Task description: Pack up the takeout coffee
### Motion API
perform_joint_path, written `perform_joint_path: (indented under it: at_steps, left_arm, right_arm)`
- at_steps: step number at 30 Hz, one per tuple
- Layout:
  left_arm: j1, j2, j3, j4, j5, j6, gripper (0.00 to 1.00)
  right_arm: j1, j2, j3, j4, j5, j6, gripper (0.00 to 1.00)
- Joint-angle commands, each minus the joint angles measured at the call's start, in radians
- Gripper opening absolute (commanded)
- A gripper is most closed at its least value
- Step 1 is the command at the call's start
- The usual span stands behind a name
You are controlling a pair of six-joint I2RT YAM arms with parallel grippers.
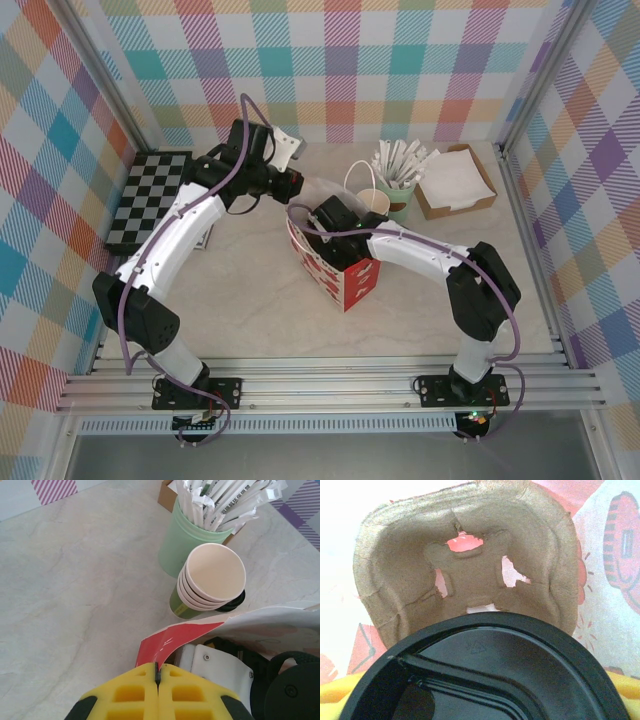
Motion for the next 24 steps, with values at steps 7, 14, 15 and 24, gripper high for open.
perform_joint_path:
  at_steps: [7,14,15,24]
  left_arm:
    - [-0.009,-0.018,-0.025,0.044,-0.059,-0.005,0.0]
    - [0.004,0.012,-0.044,0.041,-0.136,-0.069,0.0]
    - [0.004,0.007,-0.054,0.05,-0.133,-0.071,0.0]
    - [0.004,0.004,-0.091,0.059,-0.113,-0.09,0.0]
  right_arm:
    - [0.01,-0.08,-0.053,0.155,0.038,0.025,0.45]
    - [0.011,-0.197,-0.158,0.299,0.053,-0.036,0.43]
    - [0.012,-0.212,-0.171,0.32,0.056,-0.043,0.43]
    - [0.011,-0.323,-0.242,0.496,0.059,-0.082,0.43]
